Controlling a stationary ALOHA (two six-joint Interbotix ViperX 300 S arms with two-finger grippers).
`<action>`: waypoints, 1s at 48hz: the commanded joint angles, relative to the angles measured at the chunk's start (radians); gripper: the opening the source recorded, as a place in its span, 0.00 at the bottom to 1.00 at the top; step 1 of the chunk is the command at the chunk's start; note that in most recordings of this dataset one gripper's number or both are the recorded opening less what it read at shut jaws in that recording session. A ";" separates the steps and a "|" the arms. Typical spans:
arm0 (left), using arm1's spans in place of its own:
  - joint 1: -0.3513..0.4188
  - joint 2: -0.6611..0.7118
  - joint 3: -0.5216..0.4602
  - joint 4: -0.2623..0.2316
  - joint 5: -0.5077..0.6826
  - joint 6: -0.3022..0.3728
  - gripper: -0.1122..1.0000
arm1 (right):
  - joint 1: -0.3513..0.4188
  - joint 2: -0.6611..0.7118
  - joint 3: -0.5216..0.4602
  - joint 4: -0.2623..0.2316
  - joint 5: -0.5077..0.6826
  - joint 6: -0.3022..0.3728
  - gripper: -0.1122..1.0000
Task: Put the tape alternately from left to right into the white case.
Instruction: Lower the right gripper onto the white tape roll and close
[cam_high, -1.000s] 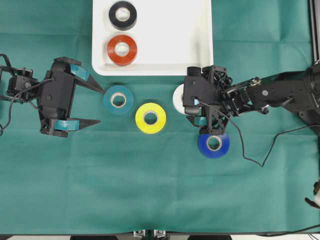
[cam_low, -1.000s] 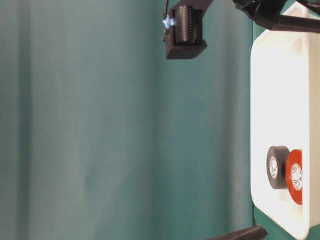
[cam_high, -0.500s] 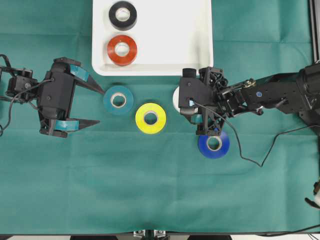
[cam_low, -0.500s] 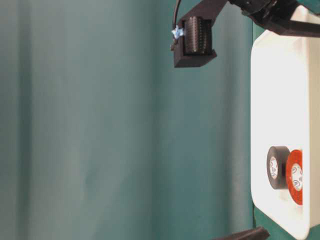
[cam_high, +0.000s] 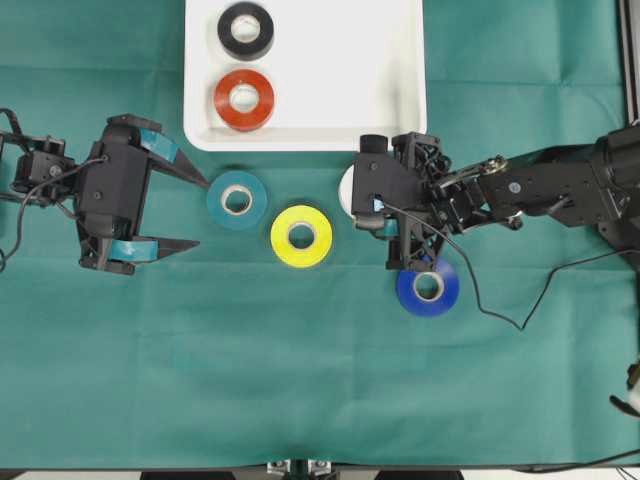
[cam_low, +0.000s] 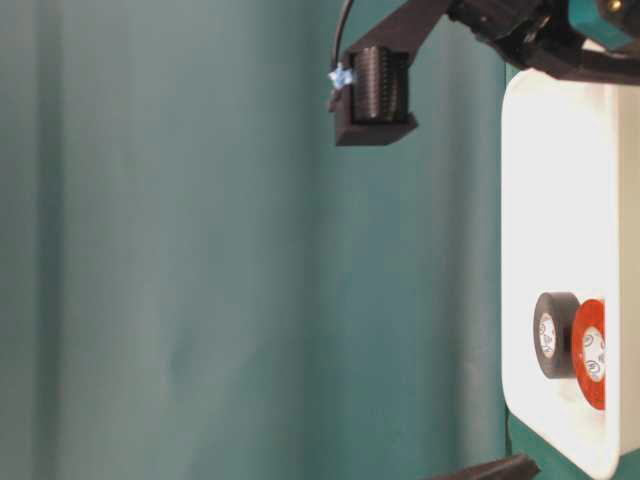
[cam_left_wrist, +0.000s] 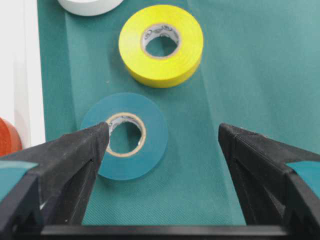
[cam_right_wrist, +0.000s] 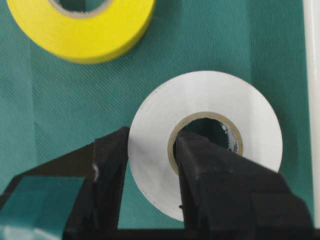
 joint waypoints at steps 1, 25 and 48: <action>-0.003 -0.006 -0.009 0.000 -0.005 -0.002 0.71 | 0.017 -0.052 -0.021 0.000 -0.028 -0.003 0.38; -0.003 -0.009 -0.009 -0.002 -0.003 -0.002 0.71 | 0.046 -0.183 -0.012 -0.014 -0.164 -0.015 0.38; -0.003 -0.009 -0.012 -0.002 -0.005 0.000 0.71 | 0.008 -0.179 -0.014 -0.032 -0.153 -0.018 0.38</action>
